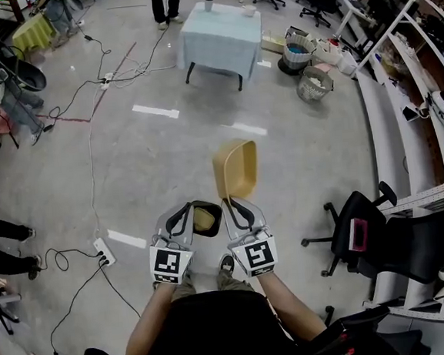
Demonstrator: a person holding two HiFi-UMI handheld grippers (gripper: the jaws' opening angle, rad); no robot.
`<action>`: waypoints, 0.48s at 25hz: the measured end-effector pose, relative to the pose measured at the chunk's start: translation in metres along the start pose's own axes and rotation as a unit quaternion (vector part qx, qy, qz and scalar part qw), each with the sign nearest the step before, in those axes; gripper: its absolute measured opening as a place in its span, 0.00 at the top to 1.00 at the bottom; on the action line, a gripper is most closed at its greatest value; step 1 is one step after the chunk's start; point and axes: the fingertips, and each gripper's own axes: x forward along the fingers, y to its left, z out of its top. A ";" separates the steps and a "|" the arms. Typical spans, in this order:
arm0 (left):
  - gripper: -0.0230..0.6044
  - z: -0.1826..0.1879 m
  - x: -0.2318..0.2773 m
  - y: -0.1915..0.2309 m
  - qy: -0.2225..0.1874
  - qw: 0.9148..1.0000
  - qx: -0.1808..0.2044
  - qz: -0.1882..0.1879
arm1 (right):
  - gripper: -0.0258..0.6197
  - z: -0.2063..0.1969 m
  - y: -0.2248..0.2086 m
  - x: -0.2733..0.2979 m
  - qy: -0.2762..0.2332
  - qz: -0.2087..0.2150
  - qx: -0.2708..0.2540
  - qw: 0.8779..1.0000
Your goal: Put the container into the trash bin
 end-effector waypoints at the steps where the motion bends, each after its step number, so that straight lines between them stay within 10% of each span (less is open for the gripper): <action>1: 0.99 0.000 0.000 0.001 0.001 1.000 0.000 0.000 | 0.91 -0.001 0.000 0.001 0.001 0.001 0.000 1.000; 12: 0.99 -0.012 -0.008 0.003 0.016 1.000 -0.005 0.001 | 0.91 -0.024 0.007 0.010 0.024 0.009 0.001 1.000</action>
